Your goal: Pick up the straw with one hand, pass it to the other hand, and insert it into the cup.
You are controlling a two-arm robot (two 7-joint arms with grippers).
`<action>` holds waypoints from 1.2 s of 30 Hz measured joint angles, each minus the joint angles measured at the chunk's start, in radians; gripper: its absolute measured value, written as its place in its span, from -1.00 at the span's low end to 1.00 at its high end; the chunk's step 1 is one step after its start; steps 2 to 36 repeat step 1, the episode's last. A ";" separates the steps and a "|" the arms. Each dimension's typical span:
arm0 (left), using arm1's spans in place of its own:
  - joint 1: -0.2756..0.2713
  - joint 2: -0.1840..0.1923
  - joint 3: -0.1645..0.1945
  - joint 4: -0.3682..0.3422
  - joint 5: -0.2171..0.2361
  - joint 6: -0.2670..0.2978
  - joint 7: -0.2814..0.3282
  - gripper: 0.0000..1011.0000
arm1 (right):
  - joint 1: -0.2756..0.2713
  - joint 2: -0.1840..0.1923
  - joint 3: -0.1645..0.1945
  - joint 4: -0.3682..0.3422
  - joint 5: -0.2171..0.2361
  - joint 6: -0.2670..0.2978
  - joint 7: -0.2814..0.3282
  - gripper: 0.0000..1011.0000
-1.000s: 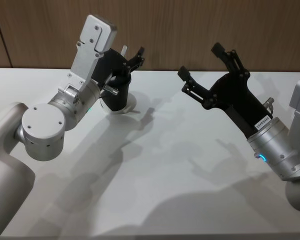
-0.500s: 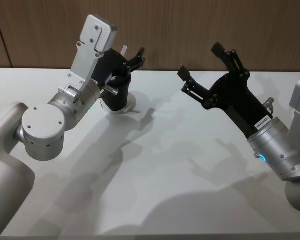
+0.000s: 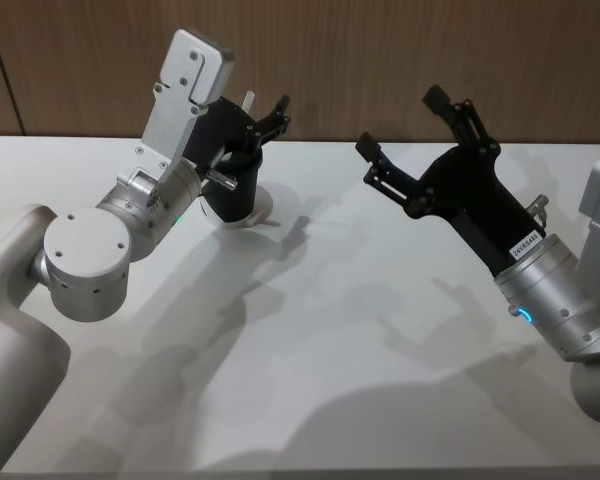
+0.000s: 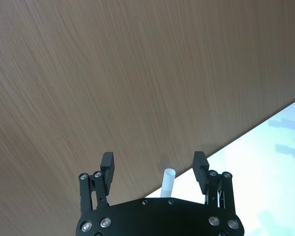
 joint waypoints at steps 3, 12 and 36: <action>0.000 0.000 0.000 0.000 0.000 0.000 0.000 0.98 | 0.000 0.000 0.000 0.000 0.000 0.000 -0.001 0.98; 0.000 0.000 0.000 0.000 0.000 0.000 0.000 0.98 | 0.000 0.000 0.000 0.000 0.000 0.000 -0.001 0.98; 0.000 0.000 0.000 0.000 0.000 0.000 0.000 0.98 | 0.000 0.000 0.000 0.000 0.000 0.000 -0.001 0.98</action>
